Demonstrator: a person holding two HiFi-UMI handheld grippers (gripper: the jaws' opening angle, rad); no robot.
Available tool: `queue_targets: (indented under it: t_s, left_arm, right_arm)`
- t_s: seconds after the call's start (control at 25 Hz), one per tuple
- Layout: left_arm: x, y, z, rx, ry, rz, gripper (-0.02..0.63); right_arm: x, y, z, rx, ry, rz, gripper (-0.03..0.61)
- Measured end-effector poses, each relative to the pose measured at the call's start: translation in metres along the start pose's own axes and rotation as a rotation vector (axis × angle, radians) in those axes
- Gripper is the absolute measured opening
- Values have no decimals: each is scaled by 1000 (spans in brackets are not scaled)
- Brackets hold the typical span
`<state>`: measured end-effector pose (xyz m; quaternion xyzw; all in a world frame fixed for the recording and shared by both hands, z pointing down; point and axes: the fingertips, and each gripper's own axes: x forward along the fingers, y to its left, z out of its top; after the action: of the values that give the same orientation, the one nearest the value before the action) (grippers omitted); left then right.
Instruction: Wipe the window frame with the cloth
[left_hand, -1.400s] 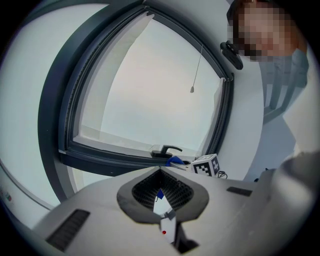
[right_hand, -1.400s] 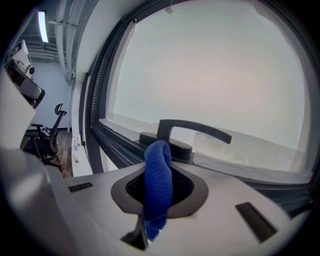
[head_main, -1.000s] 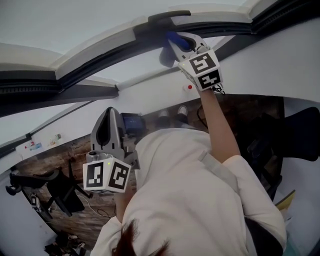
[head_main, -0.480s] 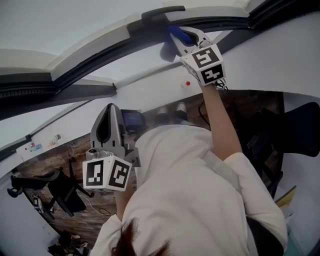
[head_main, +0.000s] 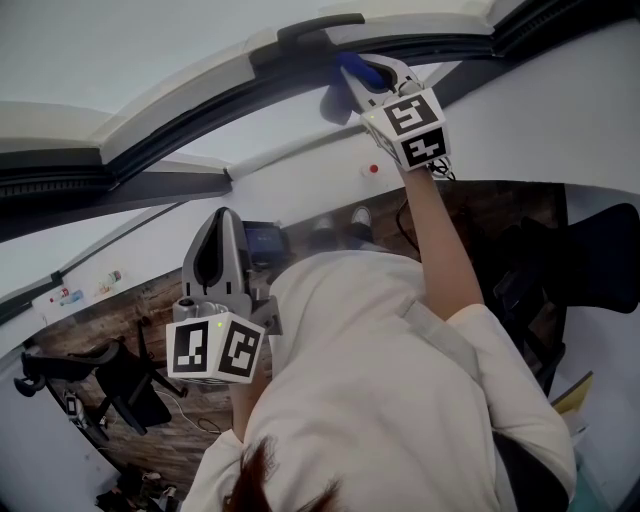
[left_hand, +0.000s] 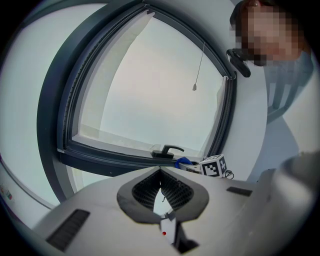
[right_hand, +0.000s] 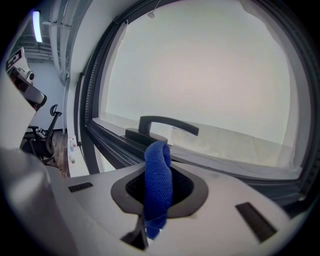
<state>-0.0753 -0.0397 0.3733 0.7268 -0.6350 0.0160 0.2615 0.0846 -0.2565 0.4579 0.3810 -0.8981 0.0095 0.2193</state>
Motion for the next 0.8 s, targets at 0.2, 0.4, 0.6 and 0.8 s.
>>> queue_targets:
  t_s: [0.2,0.4,0.6,0.8]
  left_arm:
    - [2,-4,-1,-1,-2,-3,5]
    - [5,-9,-2,0,-1,-10,5]
    - [9,-19,1,5,-11,-27,5]
    - [13,-27,3,8,-22,-36,5]
  right_arm:
    - [-3,-7,-2,3,1,-7,44]
    - [-6,-13,-6,12,1,-17,44]
    - [-9,-20,-7,11,3,-19,44]
    - [-13,-29,-11,15,5,-29,44]
